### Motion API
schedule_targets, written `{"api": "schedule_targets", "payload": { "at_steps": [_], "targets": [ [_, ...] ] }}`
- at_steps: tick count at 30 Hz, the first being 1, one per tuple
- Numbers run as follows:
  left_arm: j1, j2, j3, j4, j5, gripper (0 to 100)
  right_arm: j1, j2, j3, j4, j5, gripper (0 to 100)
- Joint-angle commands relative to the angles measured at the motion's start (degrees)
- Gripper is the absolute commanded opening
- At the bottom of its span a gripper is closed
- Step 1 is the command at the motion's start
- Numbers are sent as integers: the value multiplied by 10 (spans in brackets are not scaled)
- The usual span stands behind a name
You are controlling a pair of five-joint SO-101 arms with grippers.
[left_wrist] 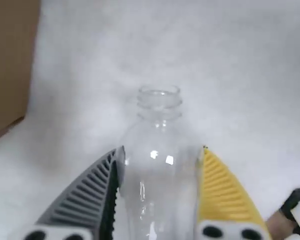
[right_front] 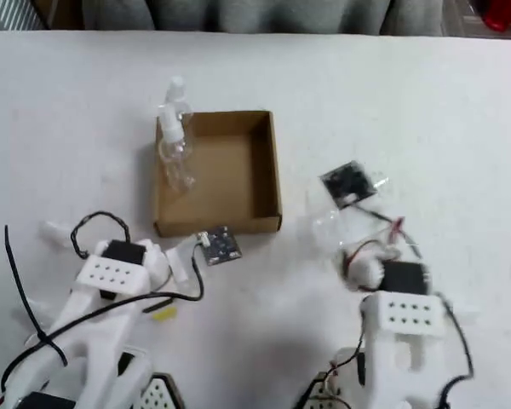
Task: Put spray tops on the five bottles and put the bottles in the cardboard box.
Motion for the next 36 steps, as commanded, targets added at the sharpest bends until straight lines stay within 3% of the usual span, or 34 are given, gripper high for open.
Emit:
{"api": "schedule_targets", "payload": {
  "at_steps": [1,5,8,17,22,25,29,36],
  "targets": [
    [-16,-22,6,-11,0,20,73,3,-102,92,112,35],
    [-19,-22,7,-9,-2,20,130,3,-153,155,238,36],
    [-19,-22,7,-9,-2,20,182,3,-170,179,243,36],
    [-19,-22,7,-9,-2,20,325,4,-164,171,-26,35],
    [-19,-22,7,-9,0,20,333,19,-109,101,-85,70],
    [-19,-22,7,-9,0,20,343,72,-110,73,-101,134],
    [-19,-22,8,-9,-1,20,383,160,-136,52,-144,145],
    [-19,-22,8,-9,-4,20,412,282,-190,46,-346,203]
  ]
}}
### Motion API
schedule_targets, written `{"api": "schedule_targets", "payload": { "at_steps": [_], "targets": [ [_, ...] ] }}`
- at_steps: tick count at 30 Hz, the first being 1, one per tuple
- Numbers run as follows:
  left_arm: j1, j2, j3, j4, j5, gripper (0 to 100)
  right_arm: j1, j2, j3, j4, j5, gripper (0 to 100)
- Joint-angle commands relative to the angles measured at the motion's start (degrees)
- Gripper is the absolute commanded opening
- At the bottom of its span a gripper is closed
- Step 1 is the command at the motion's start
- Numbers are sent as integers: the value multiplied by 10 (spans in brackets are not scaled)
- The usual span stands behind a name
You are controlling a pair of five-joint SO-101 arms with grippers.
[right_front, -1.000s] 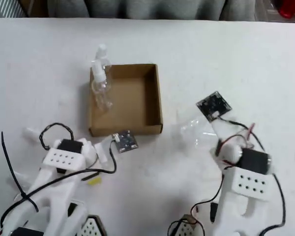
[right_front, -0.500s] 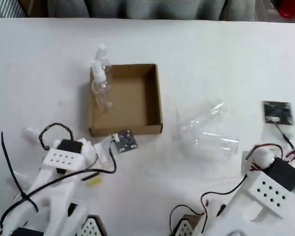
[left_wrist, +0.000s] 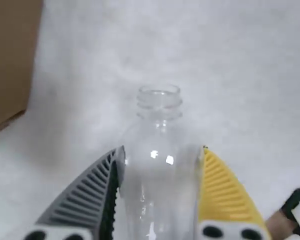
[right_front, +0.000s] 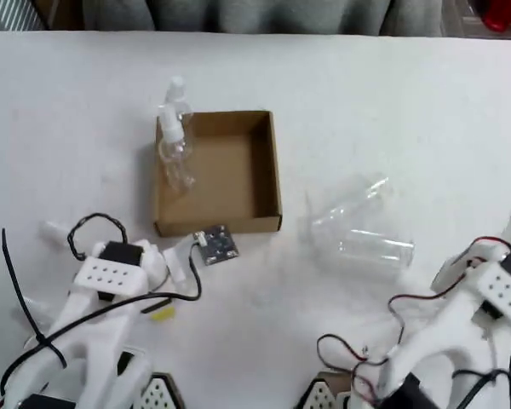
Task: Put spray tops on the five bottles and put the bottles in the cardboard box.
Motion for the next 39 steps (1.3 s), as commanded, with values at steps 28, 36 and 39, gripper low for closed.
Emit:
{"api": "schedule_targets", "payload": {
  "at_steps": [28,36,39],
  "targets": [
    [-5,-15,2,-7,-4,20,16,244,-85,-183,-113,11],
    [-4,-17,-4,-7,34,20,5,241,-167,-107,-30,15],
    [-6,-17,-18,-2,54,20,3,241,-244,-36,-1,15]
  ]
}}
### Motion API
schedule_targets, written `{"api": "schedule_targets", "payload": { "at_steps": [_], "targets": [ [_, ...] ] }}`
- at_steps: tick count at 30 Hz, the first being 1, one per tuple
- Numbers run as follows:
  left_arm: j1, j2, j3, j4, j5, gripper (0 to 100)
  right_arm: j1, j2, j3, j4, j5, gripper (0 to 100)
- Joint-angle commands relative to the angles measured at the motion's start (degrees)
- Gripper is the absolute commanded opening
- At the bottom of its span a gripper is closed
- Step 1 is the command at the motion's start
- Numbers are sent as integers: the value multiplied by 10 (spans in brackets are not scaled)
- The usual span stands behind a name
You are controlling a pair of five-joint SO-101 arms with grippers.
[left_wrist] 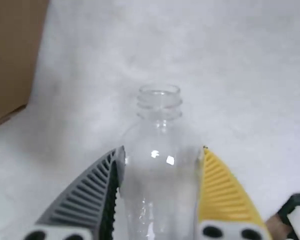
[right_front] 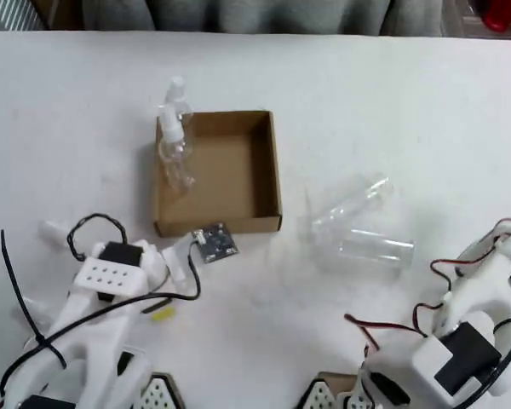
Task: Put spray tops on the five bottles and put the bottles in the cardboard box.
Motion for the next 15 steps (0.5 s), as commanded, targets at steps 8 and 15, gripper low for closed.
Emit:
{"api": "schedule_targets", "payload": {
  "at_steps": [8,15],
  "targets": [
    [-8,-14,-147,130,42,20,-38,-10,-279,229,35,15],
    [-8,-15,-291,243,43,20,-98,-11,-427,370,35,15]
  ]
}}
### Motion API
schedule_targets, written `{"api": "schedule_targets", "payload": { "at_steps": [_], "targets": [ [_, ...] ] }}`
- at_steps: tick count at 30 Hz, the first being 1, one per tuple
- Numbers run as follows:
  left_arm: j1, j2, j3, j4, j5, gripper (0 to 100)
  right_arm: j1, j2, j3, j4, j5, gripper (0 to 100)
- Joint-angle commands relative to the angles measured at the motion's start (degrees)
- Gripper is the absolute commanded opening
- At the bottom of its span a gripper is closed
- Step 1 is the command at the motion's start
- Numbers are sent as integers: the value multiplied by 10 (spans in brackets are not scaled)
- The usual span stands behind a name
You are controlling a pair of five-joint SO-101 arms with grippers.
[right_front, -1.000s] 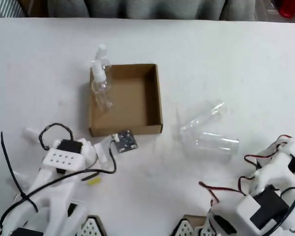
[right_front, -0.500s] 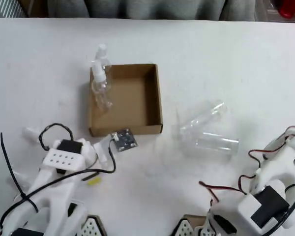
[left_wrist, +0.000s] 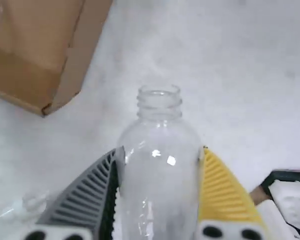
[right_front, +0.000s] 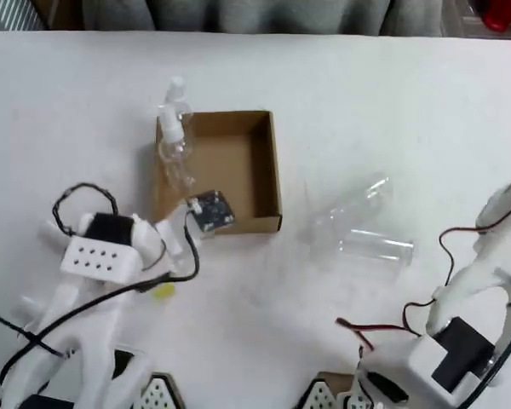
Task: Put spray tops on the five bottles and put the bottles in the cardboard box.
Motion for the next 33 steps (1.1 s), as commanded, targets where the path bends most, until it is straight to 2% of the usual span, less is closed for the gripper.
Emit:
{"api": "schedule_targets", "payload": {
  "at_steps": [1,4,9,14,17,23,28,33],
  "targets": [
    [-6,-15,-120,76,10,20,-39,-12,-89,49,7,15],
    [-2,-18,-166,106,16,20,-76,-36,-93,47,7,15],
    [8,-110,-180,104,79,20,-129,-110,-91,49,7,15],
    [19,-207,-181,93,131,20,-199,-233,-9,48,7,15],
    [16,-223,-178,58,181,20,-250,-302,46,47,4,15],
    [21,-228,-176,-6,290,20,-330,-385,53,24,2,15],
    [36,-229,-171,-40,292,20,-384,-412,53,-27,2,15],
    [62,-230,-118,-82,295,20,-433,-427,54,-132,2,15]
  ]
}}
